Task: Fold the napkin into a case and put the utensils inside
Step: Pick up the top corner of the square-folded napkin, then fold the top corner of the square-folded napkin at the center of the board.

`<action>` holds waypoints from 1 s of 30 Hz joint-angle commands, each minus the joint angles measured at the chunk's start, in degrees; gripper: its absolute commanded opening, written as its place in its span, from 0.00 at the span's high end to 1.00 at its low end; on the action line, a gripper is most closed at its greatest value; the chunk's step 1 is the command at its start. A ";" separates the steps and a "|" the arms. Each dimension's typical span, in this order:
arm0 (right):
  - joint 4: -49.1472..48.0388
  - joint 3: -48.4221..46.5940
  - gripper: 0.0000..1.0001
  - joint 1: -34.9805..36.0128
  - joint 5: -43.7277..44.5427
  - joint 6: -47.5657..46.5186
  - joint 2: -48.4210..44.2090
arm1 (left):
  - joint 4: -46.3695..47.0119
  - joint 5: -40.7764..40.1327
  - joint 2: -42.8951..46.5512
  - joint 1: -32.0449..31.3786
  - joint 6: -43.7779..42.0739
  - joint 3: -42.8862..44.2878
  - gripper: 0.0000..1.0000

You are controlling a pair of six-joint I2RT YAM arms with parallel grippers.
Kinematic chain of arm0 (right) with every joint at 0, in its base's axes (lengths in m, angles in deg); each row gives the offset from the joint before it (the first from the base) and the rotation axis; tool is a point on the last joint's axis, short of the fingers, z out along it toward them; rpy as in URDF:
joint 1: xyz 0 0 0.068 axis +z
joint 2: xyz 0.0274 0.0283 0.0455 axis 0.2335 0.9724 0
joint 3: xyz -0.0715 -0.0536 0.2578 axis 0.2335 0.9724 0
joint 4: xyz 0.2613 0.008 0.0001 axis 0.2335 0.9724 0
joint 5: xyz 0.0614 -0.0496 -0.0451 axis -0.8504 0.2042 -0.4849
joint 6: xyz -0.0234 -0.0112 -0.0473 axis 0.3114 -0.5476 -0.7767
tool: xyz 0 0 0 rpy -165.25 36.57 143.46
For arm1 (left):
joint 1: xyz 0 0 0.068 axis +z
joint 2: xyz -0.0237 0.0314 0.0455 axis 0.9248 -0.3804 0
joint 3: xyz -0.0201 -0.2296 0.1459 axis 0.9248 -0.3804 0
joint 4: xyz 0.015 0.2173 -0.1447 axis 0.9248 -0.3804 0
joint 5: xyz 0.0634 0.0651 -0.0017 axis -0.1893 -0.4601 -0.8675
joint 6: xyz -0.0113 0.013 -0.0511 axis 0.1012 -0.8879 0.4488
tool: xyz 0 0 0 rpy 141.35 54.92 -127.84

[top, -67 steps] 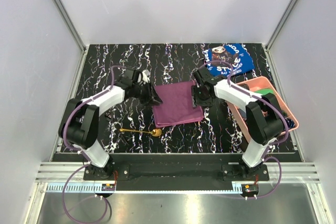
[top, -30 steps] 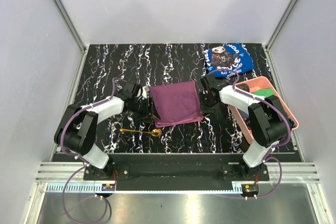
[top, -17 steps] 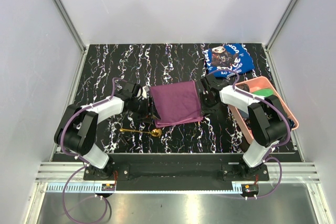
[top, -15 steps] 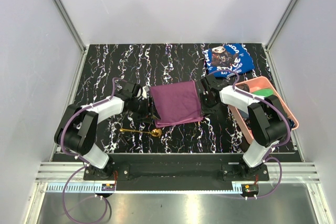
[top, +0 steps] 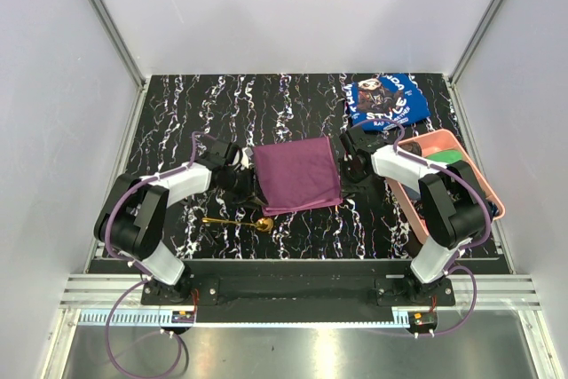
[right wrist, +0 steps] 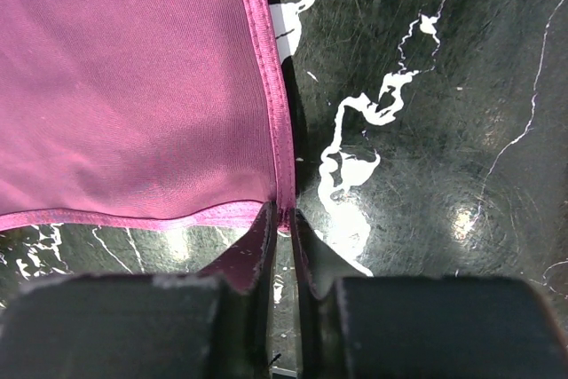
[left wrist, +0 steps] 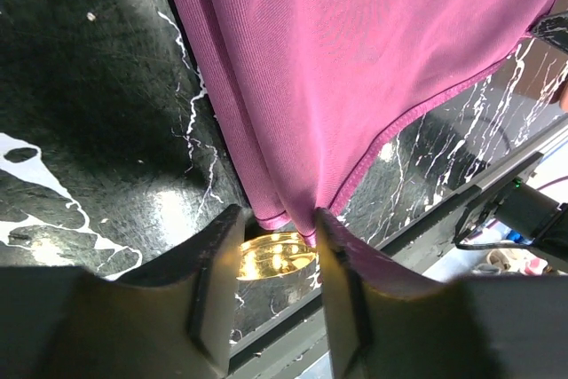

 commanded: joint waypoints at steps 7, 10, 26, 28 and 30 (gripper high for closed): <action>3.07 -6.65 1.00 -0.10 -1.70 -0.62 -3.18 | 2.17 -1.43 -0.67 -0.28 -1.07 -1.87 0.77; 1.84 -10.68 1.00 1.13 -5.20 -0.70 -1.35 | 3.04 -1.61 -0.93 -0.37 -0.90 -2.66 0.80; -5.54 -46.81 1.00 8.17 -21.74 0.35 30.11 | 7.00 -2.75 -0.93 -0.63 1.92 -5.48 0.87; -5.81 -48.84 1.00 8.25 -21.83 0.35 31.18 | 7.26 -2.84 -0.85 -0.55 2.09 -6.00 0.87; -6.07 -50.50 1.00 8.25 -22.53 -0.09 32.85 | 7.53 -2.67 -0.67 -0.55 2.18 -6.36 0.87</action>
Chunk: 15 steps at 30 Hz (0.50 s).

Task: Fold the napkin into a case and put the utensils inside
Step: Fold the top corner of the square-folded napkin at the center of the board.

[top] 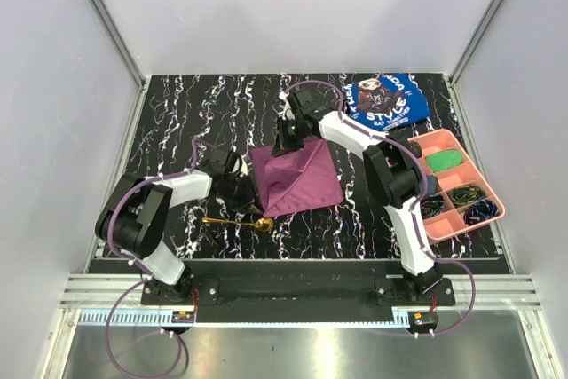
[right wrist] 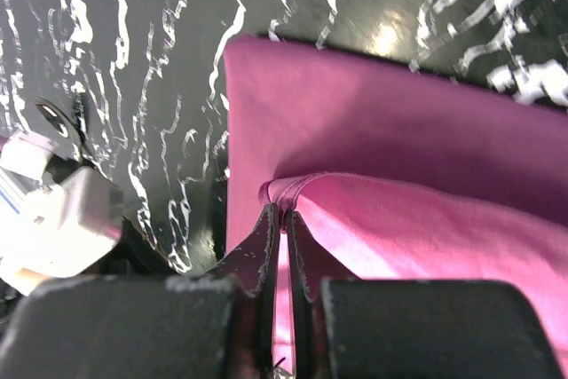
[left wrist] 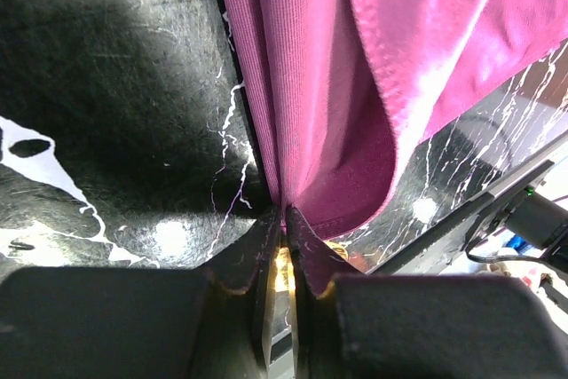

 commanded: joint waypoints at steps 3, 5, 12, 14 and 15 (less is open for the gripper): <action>-2.12 -6.45 1.00 -0.12 -4.31 -0.79 3.61 | 2.66 -1.40 0.42 -0.22 0.52 -2.01 0.87; -2.73 -7.24 0.99 -0.12 -4.92 -0.27 4.84 | 2.74 -1.48 0.86 -0.22 0.44 -2.27 0.87; -3.44 -11.11 0.96 -0.21 -6.16 1.32 8.54 | 2.83 -1.66 1.30 -0.31 0.26 -2.89 0.88; -3.44 -12.42 0.95 -0.21 -6.86 1.85 9.68 | 2.83 -1.57 1.30 -0.31 0.17 -2.98 0.88; -3.52 -12.69 0.95 -0.21 -7.03 2.11 10.03 | 2.83 -1.66 1.30 -0.39 0.08 -2.98 0.88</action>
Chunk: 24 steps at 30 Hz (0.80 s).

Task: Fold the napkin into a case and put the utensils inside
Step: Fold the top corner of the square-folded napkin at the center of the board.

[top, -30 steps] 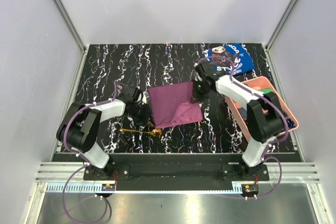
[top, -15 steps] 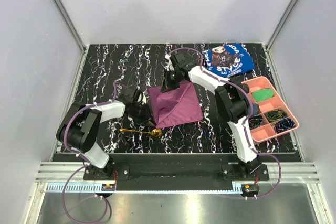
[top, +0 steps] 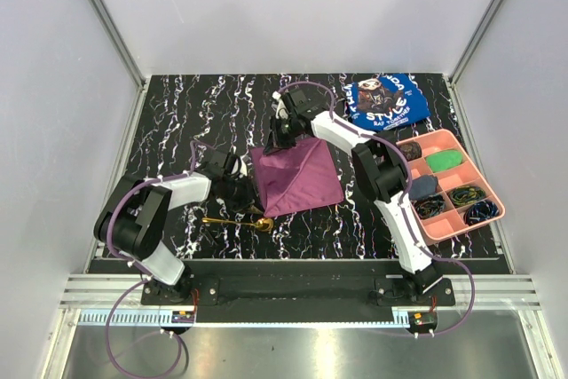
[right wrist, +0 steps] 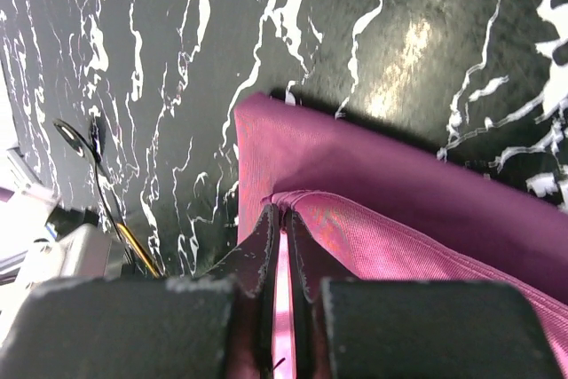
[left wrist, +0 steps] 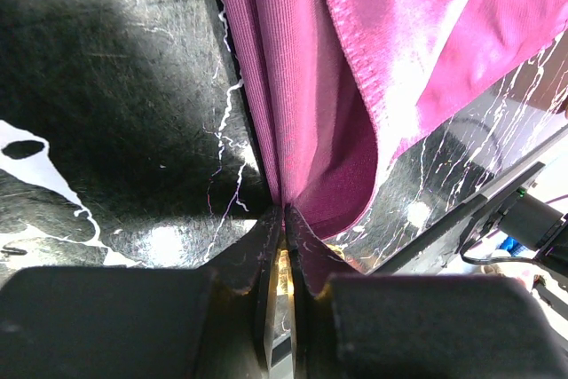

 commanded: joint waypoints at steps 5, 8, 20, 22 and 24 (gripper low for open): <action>-2.63 -6.01 0.92 -0.12 -3.76 3.36 3.59 | 0.08 -2.29 0.60 -0.50 -1.08 -1.23 0.88; -2.72 -7.60 0.88 -0.12 -3.68 3.89 5.00 | 0.08 -2.38 0.60 -0.68 -1.08 -1.14 0.89; 0.18 -12.18 0.50 -3.97 -10.00 6.97 3.61 | -6.05 -2.99 7.80 -0.50 -1.86 1.05 0.53; 0.27 -6.85 0.43 -5.56 -9.40 6.19 -2.36 | -8.78 -3.35 11.23 1.07 -2.83 2.89 0.49; 0.44 -2.61 0.38 -8.37 -8.16 4.78 -8.40 | -11.52 -3.61 12.91 3.97 -4.41 7.02 0.40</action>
